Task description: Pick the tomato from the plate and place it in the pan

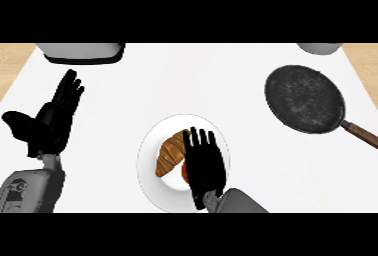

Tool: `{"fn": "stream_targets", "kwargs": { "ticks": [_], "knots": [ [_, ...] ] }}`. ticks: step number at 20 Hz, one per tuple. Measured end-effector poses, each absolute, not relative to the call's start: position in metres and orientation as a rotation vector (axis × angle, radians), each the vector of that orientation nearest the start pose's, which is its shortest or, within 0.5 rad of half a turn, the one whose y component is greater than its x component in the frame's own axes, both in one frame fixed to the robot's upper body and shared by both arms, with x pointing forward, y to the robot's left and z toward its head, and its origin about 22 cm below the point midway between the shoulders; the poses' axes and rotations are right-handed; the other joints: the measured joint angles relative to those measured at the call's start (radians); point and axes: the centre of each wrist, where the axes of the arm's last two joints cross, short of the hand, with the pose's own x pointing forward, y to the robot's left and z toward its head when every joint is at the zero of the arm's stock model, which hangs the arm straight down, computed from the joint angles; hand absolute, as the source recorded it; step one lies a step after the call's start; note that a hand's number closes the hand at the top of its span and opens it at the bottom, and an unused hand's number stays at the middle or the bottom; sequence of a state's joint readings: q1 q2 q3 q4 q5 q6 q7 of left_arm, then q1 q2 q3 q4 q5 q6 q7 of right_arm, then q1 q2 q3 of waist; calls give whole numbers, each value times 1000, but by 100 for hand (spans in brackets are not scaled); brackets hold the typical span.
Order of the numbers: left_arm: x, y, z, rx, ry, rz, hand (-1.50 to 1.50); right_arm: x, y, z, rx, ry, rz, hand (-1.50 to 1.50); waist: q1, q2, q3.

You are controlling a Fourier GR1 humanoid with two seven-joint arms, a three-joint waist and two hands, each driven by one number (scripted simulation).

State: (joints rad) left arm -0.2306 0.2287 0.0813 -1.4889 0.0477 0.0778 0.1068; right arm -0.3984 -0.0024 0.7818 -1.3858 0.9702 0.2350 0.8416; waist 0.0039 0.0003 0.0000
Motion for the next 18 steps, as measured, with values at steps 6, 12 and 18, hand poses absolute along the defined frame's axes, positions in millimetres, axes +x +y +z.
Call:
{"fn": "stream_targets", "kwargs": {
  "ticks": [6, 12, 18],
  "knots": [
    [295, 276, 51, 202, -1613, -50, 0, 237, -25, 8, -783, -1024, 1431, 150, 1, 0, 0],
    [300, 271, 46, 200, -1615, -49, 0, 241, -24, 4, -756, -1085, 1517, 150, -1, -4, -1],
    [300, 273, 48, 194, -1622, -62, 0, 257, -25, 9, -751, -1045, 1455, 150, 8, -2, -1]
  ]
}}
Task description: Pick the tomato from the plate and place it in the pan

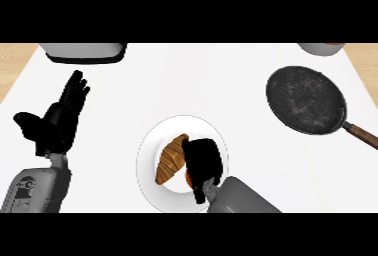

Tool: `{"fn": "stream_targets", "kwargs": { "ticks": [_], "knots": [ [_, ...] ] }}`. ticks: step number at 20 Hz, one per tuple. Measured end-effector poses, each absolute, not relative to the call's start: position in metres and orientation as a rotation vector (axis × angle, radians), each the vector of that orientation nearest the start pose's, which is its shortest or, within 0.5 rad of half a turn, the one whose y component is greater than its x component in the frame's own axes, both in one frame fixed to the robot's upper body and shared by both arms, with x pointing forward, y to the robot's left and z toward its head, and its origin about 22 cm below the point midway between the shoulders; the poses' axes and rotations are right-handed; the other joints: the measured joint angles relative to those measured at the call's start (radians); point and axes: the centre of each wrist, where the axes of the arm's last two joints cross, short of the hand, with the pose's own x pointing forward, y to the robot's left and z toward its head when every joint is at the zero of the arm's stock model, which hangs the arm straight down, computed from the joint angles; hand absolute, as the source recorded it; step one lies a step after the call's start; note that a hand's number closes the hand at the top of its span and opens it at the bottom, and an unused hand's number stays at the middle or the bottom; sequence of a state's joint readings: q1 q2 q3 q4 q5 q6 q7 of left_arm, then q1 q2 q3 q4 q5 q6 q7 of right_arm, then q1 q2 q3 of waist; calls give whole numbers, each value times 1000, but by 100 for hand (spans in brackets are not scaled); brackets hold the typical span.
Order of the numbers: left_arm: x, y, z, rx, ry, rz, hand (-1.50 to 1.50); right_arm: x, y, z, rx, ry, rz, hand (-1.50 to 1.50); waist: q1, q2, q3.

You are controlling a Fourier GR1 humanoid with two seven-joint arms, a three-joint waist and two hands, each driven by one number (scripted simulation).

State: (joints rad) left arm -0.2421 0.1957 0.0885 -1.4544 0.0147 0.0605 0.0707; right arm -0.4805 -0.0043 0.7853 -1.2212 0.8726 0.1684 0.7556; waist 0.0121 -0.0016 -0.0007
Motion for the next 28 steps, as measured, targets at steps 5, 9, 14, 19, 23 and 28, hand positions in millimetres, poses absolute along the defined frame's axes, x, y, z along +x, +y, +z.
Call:
{"fn": "stream_targets", "kwargs": {
  "ticks": [5, 9, 14, 19, 23, 28],
  "knots": [
    [303, 262, 51, 166, -1632, -83, 0, 292, -33, 15, -744, -880, 1209, 150, 31, 10, 1],
    [306, 262, 48, 161, -1640, -89, 0, 313, -23, 30, -819, -875, 1087, 150, 44, 12, 1],
    [305, 266, 51, 167, -1625, -82, 0, 330, -6, 59, -1031, -1048, 1008, 150, 36, 6, 0],
    [302, 273, 50, 187, -1618, -63, 0, 339, 2, 92, -1146, -1218, 891, 150, 8, -1, 0],
    [297, 278, 49, 200, -1615, -51, 0, 350, -8, 109, -1222, -1288, 781, 150, -5, -2, 1],
    [294, 277, 46, 206, -1614, -45, 0, 365, -32, 132, -1213, -1361, 585, 150, -13, -1, 1]
  ]
}}
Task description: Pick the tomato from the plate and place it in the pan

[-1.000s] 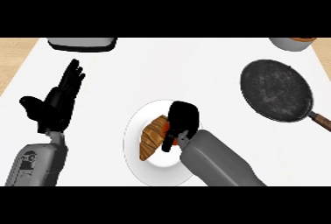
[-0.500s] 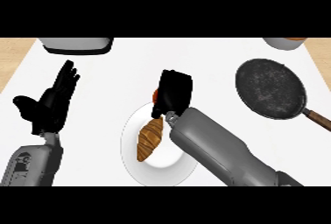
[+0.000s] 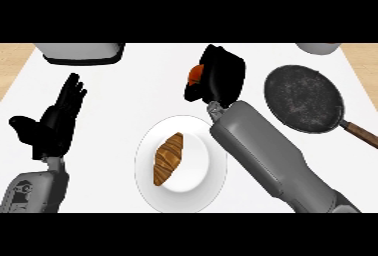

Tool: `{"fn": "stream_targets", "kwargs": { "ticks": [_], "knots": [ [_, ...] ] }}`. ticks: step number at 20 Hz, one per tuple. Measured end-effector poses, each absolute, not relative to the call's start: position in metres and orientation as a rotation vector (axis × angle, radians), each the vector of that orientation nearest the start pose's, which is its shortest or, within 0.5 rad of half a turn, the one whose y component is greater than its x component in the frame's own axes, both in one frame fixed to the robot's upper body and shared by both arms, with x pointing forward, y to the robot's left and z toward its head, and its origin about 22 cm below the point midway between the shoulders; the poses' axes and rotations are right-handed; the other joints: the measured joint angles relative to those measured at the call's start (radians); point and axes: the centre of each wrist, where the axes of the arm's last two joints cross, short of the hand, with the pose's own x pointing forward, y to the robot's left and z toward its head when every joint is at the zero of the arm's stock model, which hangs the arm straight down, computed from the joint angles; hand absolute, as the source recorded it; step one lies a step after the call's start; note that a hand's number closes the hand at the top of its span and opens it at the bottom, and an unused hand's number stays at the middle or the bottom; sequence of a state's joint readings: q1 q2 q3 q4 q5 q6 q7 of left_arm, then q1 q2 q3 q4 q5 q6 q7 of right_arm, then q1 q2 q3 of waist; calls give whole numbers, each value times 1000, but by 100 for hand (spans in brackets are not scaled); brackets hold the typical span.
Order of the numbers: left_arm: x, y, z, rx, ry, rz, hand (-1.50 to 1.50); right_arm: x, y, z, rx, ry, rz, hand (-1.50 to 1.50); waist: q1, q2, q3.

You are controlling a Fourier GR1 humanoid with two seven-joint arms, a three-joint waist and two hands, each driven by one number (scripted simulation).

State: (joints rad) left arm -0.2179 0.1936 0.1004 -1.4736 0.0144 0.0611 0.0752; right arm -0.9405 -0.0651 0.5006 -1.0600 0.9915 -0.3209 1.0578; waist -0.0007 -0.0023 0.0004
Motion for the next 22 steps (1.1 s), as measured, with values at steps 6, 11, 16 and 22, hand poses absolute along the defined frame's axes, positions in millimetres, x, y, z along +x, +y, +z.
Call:
{"fn": "stream_targets", "kwargs": {
  "ticks": [6, 11, 16, 22],
  "knots": [
    [295, 278, 49, 214, -1621, -41, 0, 385, -105, 137, -1209, -1363, 348, 150, -7, 1, 0],
    [293, 270, 53, 199, -1625, -46, 0, 397, -180, 116, -1298, -1298, 271, 150, 1, 3, 0],
    [296, 270, 56, 191, -1628, -52, 0, 405, -252, 93, -1424, -1216, 277, 150, 11, 9, 0],
    [299, 270, 53, 186, -1625, -65, 0, 404, -328, 67, -1500, -1146, 256, 150, 25, 14, 2]
  ]
}}
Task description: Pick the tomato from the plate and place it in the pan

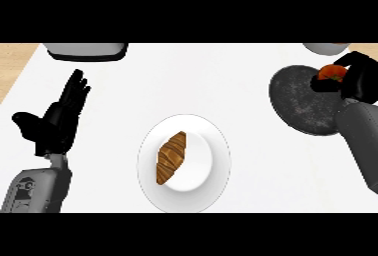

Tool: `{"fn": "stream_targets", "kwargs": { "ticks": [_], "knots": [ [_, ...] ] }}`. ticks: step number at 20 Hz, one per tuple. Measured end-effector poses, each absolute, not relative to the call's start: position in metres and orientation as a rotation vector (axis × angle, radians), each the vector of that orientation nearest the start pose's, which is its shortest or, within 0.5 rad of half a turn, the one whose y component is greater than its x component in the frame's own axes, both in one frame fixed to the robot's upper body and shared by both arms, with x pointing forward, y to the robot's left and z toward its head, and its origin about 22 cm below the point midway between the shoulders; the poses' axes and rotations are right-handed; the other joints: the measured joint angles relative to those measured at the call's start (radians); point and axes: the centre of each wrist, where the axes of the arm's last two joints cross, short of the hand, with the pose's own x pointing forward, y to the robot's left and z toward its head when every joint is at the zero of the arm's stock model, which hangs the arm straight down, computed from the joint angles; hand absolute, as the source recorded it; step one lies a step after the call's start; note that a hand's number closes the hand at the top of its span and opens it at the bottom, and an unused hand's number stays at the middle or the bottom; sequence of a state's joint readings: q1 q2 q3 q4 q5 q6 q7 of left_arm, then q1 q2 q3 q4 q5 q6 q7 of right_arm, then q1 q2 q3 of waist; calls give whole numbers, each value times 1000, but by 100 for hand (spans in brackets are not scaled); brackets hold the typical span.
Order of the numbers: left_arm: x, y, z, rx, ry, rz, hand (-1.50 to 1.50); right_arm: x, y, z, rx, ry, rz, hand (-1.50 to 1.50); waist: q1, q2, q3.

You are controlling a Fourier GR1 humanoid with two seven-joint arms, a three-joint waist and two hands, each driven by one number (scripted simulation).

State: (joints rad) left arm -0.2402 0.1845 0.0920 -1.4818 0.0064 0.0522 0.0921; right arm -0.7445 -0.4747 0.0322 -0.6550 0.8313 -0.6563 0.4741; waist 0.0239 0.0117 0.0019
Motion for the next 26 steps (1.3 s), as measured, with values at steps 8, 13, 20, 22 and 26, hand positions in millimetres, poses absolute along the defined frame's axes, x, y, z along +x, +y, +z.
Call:
{"fn": "stream_targets", "kwargs": {
  "ticks": [8, 13, 20, 22, 26],
  "knots": [
    [304, 265, 59, 167, -1645, -81, 0, 395, -369, 41, -1422, -1124, 172, -150, 22, 10, 3],
    [304, 263, 63, 159, -1648, -89, 0, 389, -374, 26, -1157, -1099, 130, -150, 27, 11, 5],
    [304, 262, 58, 157, -1646, -73, 0, 377, -381, 7, -1060, -1203, 84, -150, 26, 11, 4],
    [304, 260, 58, 164, -1643, -71, 0, 375, -380, 3, -1061, -1267, 45, -150, 18, 8, 3],
    [301, 268, 52, 181, -1635, -57, 0, 370, -383, 0, -1039, -1392, -94, -150, 0, 0, 2]
  ]
}}
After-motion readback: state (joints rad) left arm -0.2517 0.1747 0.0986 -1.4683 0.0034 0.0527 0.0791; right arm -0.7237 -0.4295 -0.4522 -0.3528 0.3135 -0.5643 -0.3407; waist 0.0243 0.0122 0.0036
